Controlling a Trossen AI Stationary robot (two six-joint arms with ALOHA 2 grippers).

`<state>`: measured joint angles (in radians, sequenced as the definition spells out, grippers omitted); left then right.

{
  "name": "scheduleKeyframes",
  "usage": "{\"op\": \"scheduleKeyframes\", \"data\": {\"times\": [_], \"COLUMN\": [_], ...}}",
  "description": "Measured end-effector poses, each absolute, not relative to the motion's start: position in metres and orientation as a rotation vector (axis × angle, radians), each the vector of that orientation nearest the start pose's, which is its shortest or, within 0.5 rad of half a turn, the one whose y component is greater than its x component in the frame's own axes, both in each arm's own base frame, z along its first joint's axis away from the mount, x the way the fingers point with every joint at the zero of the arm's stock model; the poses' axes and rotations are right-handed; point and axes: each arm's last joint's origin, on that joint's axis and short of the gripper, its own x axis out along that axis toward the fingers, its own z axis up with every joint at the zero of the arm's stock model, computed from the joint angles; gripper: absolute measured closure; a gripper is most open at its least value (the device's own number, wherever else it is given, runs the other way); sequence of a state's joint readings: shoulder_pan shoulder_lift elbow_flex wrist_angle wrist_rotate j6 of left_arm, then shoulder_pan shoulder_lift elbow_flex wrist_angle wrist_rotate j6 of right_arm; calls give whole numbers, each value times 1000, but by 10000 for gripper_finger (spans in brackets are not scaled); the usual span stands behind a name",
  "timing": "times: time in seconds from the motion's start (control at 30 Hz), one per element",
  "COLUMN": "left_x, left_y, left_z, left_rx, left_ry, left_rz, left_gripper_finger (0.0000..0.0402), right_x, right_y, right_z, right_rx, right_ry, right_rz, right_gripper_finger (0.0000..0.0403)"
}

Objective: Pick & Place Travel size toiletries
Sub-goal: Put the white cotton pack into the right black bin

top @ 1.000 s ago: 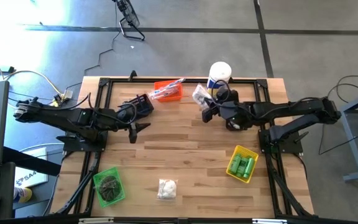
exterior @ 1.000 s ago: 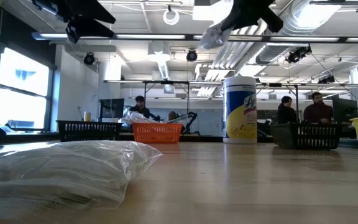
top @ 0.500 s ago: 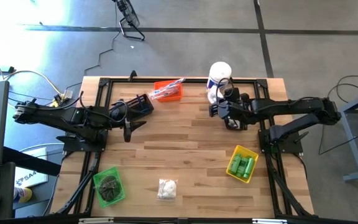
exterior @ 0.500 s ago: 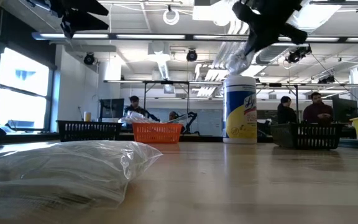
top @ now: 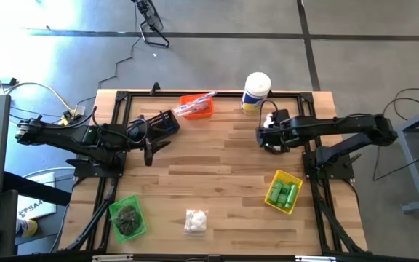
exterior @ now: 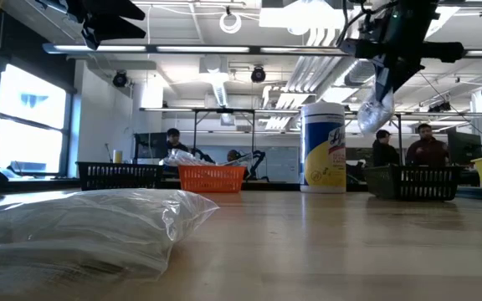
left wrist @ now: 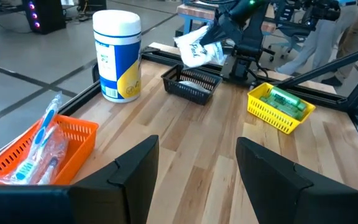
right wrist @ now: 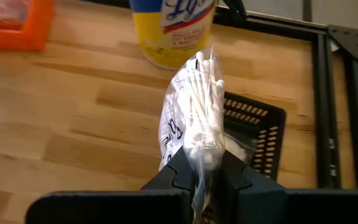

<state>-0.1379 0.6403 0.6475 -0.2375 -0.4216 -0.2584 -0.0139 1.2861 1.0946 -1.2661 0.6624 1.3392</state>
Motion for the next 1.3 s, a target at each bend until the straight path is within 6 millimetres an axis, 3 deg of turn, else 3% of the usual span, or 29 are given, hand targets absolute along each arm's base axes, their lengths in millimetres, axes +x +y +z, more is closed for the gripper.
{"op": "scheduleKeyframes", "data": {"times": [0.17,0.47,0.73,0.9,1.17,1.3], "left_x": [145,145,145,145,145,145], "left_y": [-8,-8,-8,-8,-8,-8], "left_z": [302,302,302,301,301,301], "left_rx": [-191,-198,-198,-197,-197,-197], "left_ry": [183,179,180,181,181,181], "left_rz": [315,324,326,328,328,328], "left_gripper_finger": [191,191,191,191,191,191], "right_x": [208,196,187,186,187,192], "right_y": [-23,-35,-43,-47,-47,-48], "right_z": [273,230,213,213,213,212], "right_rx": [575,601,624,632,627,617], "right_ry": [829,940,976,1000,987,972], "right_rz": [-1351,-1460,-1523,-1519,-1518,-1468], "right_gripper_finger": [387,387,378,336,233,209]}}
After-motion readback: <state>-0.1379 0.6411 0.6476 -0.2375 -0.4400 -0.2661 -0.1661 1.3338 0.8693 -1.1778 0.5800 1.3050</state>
